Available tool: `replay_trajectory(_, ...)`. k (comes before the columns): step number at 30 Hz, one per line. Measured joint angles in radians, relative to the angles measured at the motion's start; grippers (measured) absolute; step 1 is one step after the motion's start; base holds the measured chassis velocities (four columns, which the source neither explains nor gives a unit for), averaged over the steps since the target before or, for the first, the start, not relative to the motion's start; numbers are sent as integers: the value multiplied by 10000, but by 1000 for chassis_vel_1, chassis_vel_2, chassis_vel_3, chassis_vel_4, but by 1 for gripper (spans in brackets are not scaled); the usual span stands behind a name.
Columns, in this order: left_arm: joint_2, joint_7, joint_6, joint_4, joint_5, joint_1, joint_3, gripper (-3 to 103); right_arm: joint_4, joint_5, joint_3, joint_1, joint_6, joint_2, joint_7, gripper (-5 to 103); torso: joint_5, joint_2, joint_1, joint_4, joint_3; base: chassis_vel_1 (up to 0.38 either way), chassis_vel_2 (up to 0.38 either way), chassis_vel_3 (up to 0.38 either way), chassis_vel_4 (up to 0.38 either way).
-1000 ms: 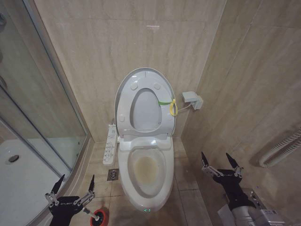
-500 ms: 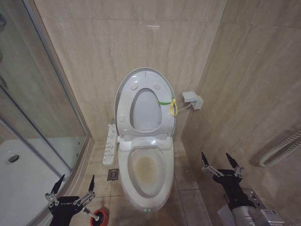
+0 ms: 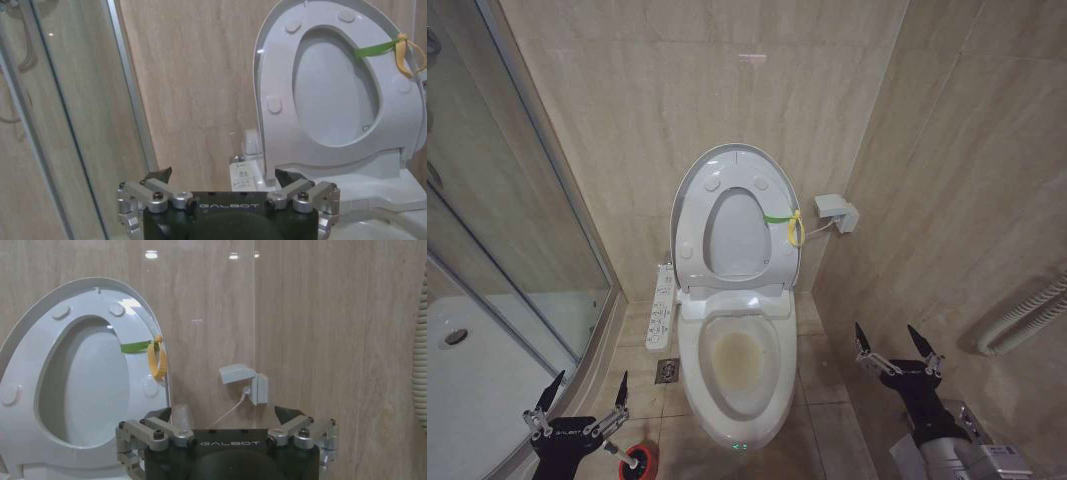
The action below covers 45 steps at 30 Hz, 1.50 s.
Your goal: Open the toilet lid, clean the toilet bowl with a toilet brush, close the toilet lid, and flush.
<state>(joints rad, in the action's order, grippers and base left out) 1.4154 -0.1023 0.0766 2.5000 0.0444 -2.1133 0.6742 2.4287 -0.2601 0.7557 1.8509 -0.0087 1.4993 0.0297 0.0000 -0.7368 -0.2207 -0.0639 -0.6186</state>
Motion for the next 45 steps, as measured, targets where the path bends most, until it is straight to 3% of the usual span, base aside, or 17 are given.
replay_trajectory(45,0,0,0,0,0,0,0,100,0,0,0,0,0,0,0,100,0,0,0,0,0,0,0,0,0)
